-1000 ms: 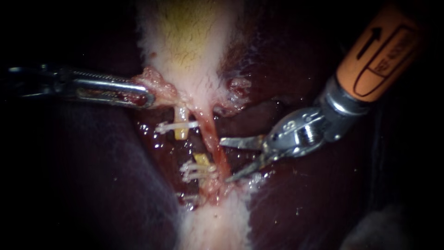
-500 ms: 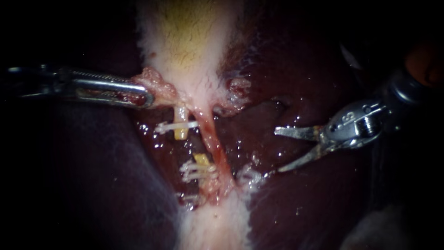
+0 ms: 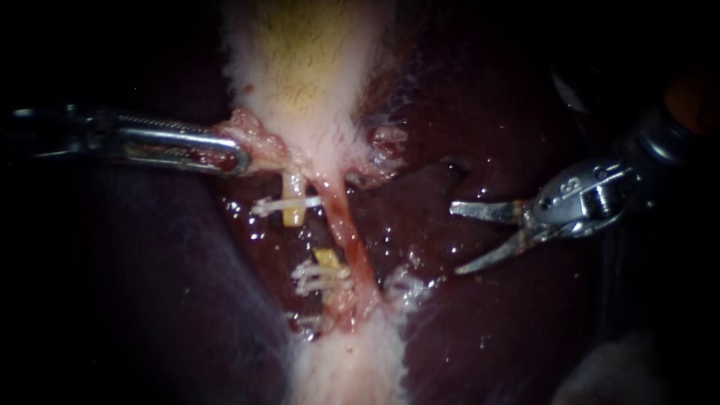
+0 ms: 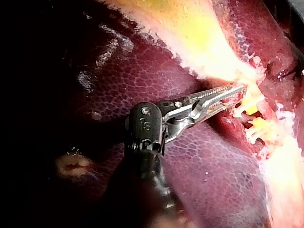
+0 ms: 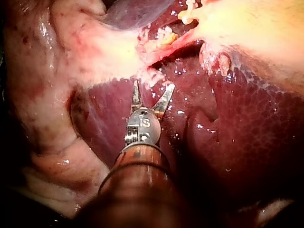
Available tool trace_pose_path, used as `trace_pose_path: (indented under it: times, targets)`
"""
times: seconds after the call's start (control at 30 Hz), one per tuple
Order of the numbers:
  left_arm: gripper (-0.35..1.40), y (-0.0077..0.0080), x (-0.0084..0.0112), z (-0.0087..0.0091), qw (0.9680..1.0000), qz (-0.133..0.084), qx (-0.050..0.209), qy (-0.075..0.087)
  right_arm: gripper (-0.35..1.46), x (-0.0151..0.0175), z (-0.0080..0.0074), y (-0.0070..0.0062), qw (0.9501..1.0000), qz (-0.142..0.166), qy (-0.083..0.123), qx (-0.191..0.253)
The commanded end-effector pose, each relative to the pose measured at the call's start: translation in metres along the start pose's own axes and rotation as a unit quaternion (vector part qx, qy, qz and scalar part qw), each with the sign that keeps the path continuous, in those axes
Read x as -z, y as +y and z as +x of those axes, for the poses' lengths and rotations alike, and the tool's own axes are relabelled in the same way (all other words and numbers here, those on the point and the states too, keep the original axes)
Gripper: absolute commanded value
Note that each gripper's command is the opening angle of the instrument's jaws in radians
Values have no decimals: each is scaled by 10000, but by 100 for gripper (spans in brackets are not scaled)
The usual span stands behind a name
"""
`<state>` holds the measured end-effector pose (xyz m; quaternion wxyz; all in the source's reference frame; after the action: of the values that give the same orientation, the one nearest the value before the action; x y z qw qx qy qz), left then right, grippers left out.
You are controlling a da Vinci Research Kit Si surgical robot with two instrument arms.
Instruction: Go back from the cut left tube
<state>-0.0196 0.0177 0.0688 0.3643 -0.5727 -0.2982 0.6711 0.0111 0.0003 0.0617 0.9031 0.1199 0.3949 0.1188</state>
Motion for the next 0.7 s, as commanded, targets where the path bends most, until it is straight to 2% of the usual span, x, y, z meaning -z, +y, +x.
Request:
trace_pose_path:
  times: [0.03,0.4,0.7]
  targets:
    - [-35,-2,-2,-1,10000,11,-8,3,145,0,0,0,10000,0,-1,0]
    - [-35,-32,-25,-10,10000,49,-42,15,145,0,0,0,10000,-1,-1,-1]
    - [-35,-35,-29,-11,10000,60,-48,19,145,0,0,0,10000,-2,-1,-2]
